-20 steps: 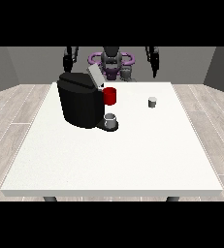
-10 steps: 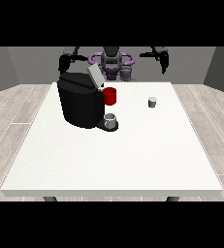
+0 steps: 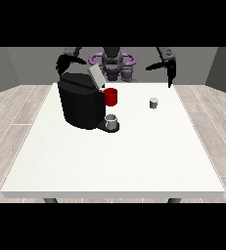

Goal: Insert the coffee pod into the coffee machine and close the lid

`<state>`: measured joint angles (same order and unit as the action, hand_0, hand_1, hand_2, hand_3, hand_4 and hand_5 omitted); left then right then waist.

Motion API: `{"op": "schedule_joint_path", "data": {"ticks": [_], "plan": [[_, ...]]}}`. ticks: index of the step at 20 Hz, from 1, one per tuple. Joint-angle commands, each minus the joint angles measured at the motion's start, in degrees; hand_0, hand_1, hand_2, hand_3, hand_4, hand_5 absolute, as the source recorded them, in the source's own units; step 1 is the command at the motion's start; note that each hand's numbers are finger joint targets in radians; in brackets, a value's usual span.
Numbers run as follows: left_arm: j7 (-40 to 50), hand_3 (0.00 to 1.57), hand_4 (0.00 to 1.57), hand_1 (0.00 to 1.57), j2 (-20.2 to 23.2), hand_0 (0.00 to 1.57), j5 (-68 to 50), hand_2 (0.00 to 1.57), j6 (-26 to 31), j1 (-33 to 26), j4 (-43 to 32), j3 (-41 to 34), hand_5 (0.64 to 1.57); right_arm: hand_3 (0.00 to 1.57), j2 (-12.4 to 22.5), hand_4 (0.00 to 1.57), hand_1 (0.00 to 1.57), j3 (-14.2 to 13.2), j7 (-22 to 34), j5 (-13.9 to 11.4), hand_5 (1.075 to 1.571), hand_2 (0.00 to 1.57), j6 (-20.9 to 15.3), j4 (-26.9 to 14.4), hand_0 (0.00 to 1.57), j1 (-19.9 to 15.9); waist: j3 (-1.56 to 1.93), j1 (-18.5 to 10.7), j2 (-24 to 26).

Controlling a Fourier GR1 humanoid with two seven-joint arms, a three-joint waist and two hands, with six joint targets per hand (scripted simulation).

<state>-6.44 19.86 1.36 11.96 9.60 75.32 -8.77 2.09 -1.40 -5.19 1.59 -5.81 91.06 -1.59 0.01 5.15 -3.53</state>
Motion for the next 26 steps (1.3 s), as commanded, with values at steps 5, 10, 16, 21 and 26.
{"op": "schedule_joint_path", "data": {"ticks": [5, 10, 16, 21, 26], "plan": [[-2.2, 0.0, 0.0, 0.0, 1.0, 0.0, 4.1, 0.0, -2.6, 7.3, -15.3, -2.2, 1.571, 0.0, -0.9, 0.12, 0.0, 2.4, 1.3, -0.9, 1.571, 0.0, 0.0, 2.8, 0.0, -1.5, -0.04, 3.7, -4.0], [-3.2, 0.0, 0.0, 0.0, 2.6, 0.0, 6.2, 0.0, -0.6, 9.1, -19.9, -1.3, 1.571, 0.0, -1.4, 0.26, 0.0, 0.8, -2.4, -0.4, 1.571, 0.0, -0.1, -2.6, 0.0, -1.4, -0.02, 1.8, -4.8], [-4.8, 0.0, 0.0, 0.0, 4.5, 0.0, 11.2, 0.11, 0.3, 11.4, -24.1, 1.4, 1.571, 0.0, 0.5, 0.4, 0.0, -2.0, 4.4, 0.8, 1.571, 0.0, -1.6, -3.3, 0.0, -7.7, -0.03, 0.7, -5.1], [-0.4, 0.22, 0.0, 0.22, 1.6, 0.22, 14.8, 0.53, -3.1, 16.2, -25.5, 3.3, 1.571, 0.0, 1.0, 0.39, 0.0, -1.9, 5.7, -1.6, 1.571, 0.0, -3.0, -9.4, 0.0, -11.0, -0.02, -0.2, -4.5], [-5.3, 0.51, 0.0, 0.76, 3.5, 0.76, 18.1, 0.82, -4.5, 17.2, -31.4, 3.1, 1.571, 0.0, -2.0, 0.42, 0.0, 0.9, 4.2, -4.5, 1.571, 0.0, -6.8, -9.8, 0.0, -11.4, -0.03, 0.3, -6.2]]}}
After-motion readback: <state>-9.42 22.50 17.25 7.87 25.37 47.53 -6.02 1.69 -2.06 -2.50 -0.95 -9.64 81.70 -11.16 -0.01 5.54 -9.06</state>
